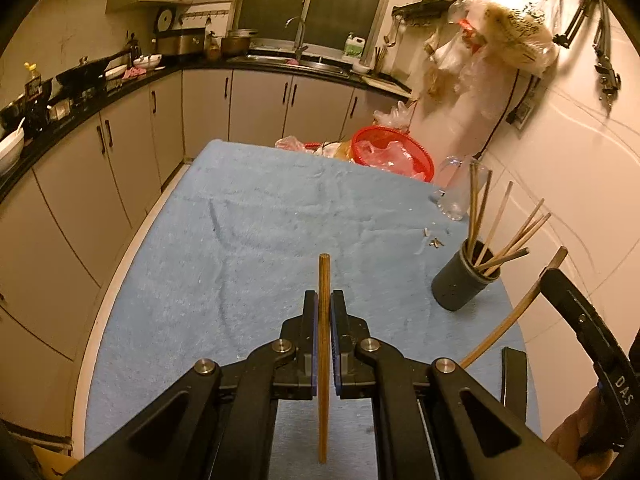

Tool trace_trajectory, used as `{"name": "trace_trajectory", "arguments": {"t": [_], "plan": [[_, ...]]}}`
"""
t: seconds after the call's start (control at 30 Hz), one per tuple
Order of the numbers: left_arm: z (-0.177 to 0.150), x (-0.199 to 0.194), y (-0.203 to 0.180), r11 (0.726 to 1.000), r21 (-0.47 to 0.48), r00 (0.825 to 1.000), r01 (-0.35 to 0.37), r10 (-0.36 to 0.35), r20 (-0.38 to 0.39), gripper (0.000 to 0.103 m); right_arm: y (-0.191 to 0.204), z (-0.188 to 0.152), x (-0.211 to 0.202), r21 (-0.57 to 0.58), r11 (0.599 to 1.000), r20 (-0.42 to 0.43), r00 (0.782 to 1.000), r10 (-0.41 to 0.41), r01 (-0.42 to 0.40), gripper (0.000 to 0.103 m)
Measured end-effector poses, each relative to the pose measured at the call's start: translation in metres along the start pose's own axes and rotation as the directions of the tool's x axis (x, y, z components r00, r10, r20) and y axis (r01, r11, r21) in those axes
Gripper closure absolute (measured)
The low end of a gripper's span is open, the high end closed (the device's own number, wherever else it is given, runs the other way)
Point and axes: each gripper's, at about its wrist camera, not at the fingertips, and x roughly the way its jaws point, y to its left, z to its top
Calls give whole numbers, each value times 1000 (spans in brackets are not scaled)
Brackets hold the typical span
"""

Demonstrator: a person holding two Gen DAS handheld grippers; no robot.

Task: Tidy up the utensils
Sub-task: 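Lift the held chopsticks upright and carry both tools toward the grey holder cup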

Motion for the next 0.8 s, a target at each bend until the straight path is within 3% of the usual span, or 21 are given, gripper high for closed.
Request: {"name": "trace_trajectory", "arguments": {"t": [0.43,0.8], "plan": [[11,-14,-25,999,47,999,19,-20,31,97,-25,13,-33,36,997,63,996,-68,66,96],[27,-13,-43,996,71,999,46,-48,26,97,-57,35,-78,77,987,156,976,-150,140,96]]}}
